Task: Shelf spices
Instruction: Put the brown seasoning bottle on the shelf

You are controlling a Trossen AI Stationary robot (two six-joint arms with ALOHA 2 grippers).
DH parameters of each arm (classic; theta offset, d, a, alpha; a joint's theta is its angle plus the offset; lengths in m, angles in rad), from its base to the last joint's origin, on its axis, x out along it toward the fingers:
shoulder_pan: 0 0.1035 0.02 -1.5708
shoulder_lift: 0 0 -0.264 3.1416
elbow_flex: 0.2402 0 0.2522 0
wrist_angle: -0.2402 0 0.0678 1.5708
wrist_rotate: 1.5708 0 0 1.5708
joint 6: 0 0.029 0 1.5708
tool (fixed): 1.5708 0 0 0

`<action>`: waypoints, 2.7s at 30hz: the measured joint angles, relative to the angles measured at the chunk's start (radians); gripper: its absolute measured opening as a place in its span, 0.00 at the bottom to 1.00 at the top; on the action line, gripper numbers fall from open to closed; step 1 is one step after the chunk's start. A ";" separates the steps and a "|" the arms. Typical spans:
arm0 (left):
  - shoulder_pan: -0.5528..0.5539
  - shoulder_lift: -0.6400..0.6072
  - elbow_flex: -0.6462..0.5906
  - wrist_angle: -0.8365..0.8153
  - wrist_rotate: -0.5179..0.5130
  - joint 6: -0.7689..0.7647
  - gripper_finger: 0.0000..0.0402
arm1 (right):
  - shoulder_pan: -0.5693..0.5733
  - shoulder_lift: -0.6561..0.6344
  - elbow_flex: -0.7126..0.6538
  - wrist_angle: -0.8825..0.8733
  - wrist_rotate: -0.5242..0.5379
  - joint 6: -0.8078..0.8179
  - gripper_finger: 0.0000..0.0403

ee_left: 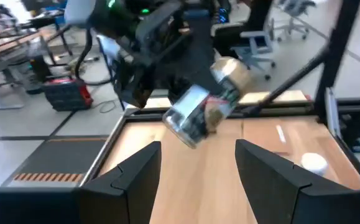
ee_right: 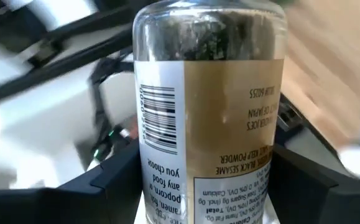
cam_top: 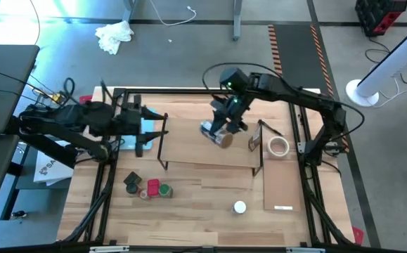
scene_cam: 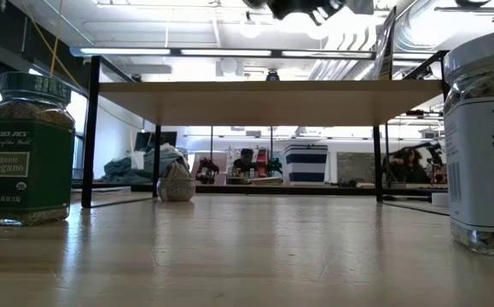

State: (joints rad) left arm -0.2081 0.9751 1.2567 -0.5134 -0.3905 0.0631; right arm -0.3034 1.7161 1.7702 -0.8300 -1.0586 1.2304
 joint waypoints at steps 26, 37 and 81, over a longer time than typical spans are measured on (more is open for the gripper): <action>0.548 0.213 0.001 0.705 0.944 -0.883 0.56 | 0.062 -0.006 0.011 0.742 -0.059 0.022 0.67; 0.543 0.243 0.003 0.777 1.063 -0.967 0.64 | 0.090 -0.006 0.011 0.696 0.011 0.021 0.67; 0.409 0.301 0.000 0.704 1.155 -1.001 0.64 | 0.169 0.014 0.012 0.643 0.053 -0.006 0.67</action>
State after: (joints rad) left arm 0.2007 1.2762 1.2572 0.1902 0.7648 -0.9382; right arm -0.1341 1.7298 1.7820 -0.1873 -1.0054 1.2247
